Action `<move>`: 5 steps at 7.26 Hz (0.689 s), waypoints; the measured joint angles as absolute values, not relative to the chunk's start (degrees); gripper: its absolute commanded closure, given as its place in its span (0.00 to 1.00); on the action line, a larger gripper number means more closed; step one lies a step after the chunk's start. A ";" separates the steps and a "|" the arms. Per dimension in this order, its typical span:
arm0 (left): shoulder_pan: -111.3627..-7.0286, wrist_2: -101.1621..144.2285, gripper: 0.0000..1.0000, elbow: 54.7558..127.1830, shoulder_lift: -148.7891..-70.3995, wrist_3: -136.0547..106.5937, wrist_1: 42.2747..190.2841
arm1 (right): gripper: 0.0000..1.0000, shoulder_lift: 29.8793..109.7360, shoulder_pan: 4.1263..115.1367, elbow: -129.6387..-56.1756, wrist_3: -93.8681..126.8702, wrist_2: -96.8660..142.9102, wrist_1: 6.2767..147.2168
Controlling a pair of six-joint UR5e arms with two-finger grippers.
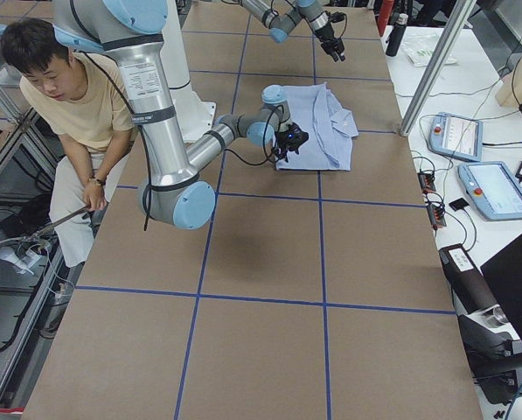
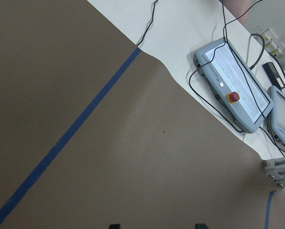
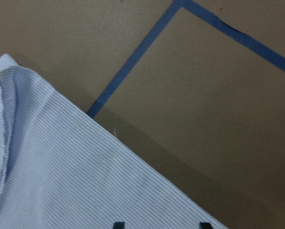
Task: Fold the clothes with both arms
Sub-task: 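Lower the right gripper to the folded shirt's side edge and grasp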
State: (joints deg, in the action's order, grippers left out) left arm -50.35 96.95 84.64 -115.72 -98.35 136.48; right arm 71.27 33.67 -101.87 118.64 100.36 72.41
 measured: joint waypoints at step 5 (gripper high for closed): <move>-50.58 96.75 0.39 85.10 -115.61 -98.31 136.32 | 0.43 73.13 30.05 -102.51 121.03 98.54 72.24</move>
State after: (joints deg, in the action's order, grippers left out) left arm -50.58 96.75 85.10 -115.61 -98.31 136.32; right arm 73.13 30.05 -102.51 121.03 98.54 72.24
